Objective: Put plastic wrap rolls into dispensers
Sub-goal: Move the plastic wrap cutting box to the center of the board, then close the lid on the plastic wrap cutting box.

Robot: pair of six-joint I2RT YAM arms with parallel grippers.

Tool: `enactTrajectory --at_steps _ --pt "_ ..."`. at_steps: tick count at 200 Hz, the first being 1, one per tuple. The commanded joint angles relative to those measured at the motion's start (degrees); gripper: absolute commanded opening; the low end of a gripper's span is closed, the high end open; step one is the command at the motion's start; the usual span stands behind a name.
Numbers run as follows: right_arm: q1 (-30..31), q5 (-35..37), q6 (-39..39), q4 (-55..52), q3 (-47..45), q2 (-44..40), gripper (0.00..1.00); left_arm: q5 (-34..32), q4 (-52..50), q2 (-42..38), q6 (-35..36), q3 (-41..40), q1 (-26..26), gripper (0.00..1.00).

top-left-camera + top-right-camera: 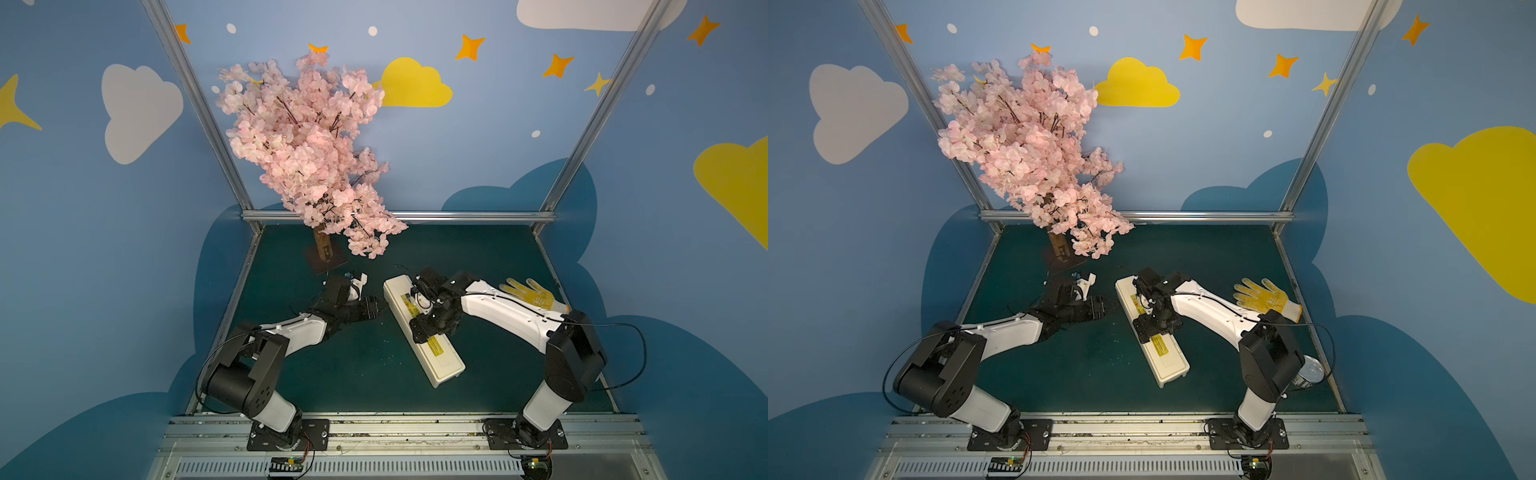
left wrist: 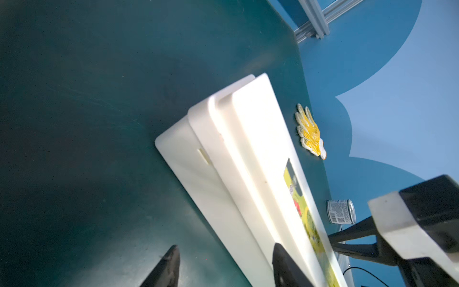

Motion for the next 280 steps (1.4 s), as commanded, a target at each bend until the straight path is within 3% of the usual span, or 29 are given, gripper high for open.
enactTrajectory --at_steps 1,17,40,64,125,228,280 --pt "0.12 -0.79 -0.97 -5.81 4.41 0.02 0.87 3.08 4.32 1.27 0.41 -0.54 0.84 0.42" --pt "-0.19 -0.04 -2.78 -5.85 7.52 1.30 0.87 4.05 6.31 2.12 -0.26 -0.80 1.44 0.29" --pt "-0.55 1.27 -4.82 -5.76 12.28 4.27 0.88 4.46 9.03 2.66 -0.77 -1.31 1.52 0.22" --pt "-1.27 2.96 -7.07 -5.48 18.02 8.82 0.88 4.01 11.94 4.14 -1.79 -1.63 1.51 0.03" --pt "-4.59 4.35 -10.67 -5.57 31.23 19.13 0.88 5.94 19.67 10.22 -4.51 -0.90 1.67 0.02" --pt "-7.58 -2.38 -11.88 -5.29 39.54 29.51 0.87 6.54 27.23 16.98 -7.10 0.87 1.60 0.02" --pt "-7.52 -1.35 -10.92 -7.06 40.77 32.50 0.85 7.53 31.25 19.43 -9.99 1.44 1.65 0.02"
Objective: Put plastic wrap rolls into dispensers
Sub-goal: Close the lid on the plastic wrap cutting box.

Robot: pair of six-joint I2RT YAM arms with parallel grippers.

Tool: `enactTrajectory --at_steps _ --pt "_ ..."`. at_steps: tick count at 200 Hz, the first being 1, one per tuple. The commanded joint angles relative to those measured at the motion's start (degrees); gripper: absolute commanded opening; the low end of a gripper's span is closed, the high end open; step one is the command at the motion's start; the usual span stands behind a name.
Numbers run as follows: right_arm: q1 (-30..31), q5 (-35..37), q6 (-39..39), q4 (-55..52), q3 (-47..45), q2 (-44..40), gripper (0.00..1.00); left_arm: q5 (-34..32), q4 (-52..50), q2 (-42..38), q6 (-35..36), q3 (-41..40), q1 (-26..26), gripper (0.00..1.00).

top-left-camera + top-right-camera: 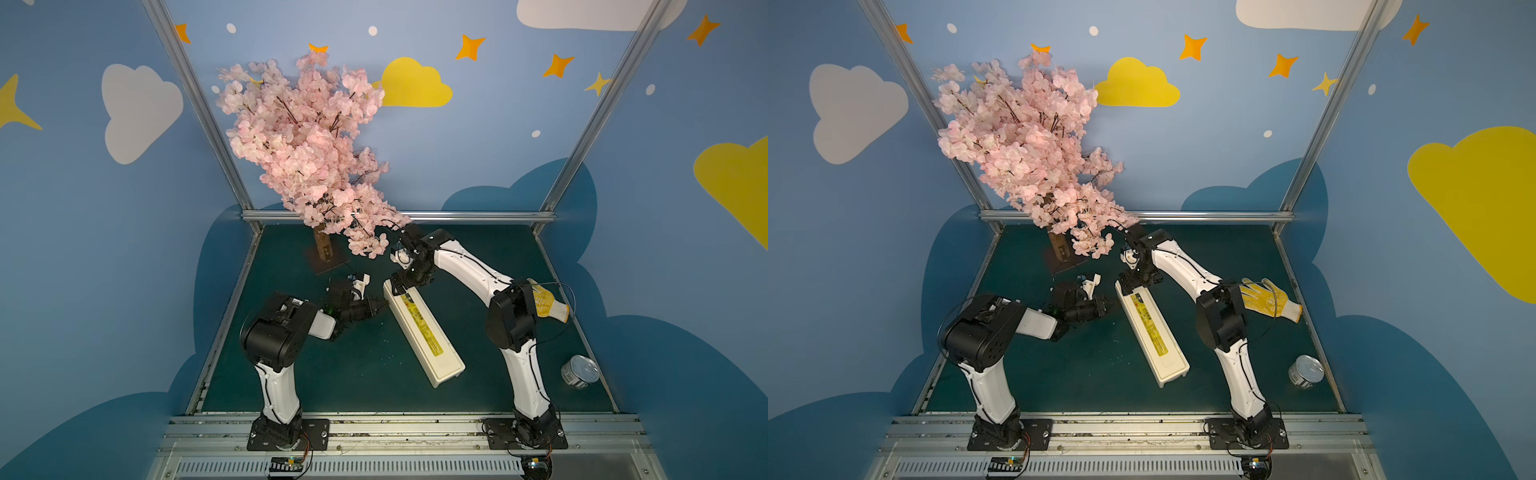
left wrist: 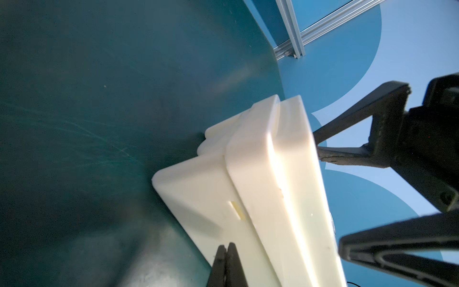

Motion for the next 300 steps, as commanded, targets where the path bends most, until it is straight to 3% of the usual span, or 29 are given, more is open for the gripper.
enactTrajectory --at_steps 1,58,134,172,197,254,300 --pt "0.24 1.37 0.62 -2.69 -0.54 2.73 0.85 1.41 4.18 1.06 -1.91 1.20 0.29 0.02" --pt "-0.12 -0.50 0.52 -1.32 -3.24 2.19 0.78 1.25 3.96 1.52 -2.31 2.16 0.05 0.02" --pt "-0.16 -0.34 0.62 -2.48 -2.32 4.25 0.77 1.30 4.56 3.71 -3.33 2.96 -0.36 0.02" --pt "-0.20 0.53 0.79 -2.57 -2.27 3.28 0.77 0.94 1.22 0.17 -1.58 1.02 -0.24 0.02" --pt "-0.20 0.05 0.78 -1.28 -2.53 0.02 0.81 0.08 -6.17 -4.51 1.21 0.70 -0.27 0.04" --pt "0.82 5.34 0.41 -3.51 -2.88 -8.14 0.89 -1.90 -21.77 -13.50 6.20 2.76 -0.16 0.41" --pt "4.08 11.53 2.43 -1.47 -14.74 -16.97 0.89 -4.18 -29.32 -20.22 7.01 2.11 -0.15 0.89"
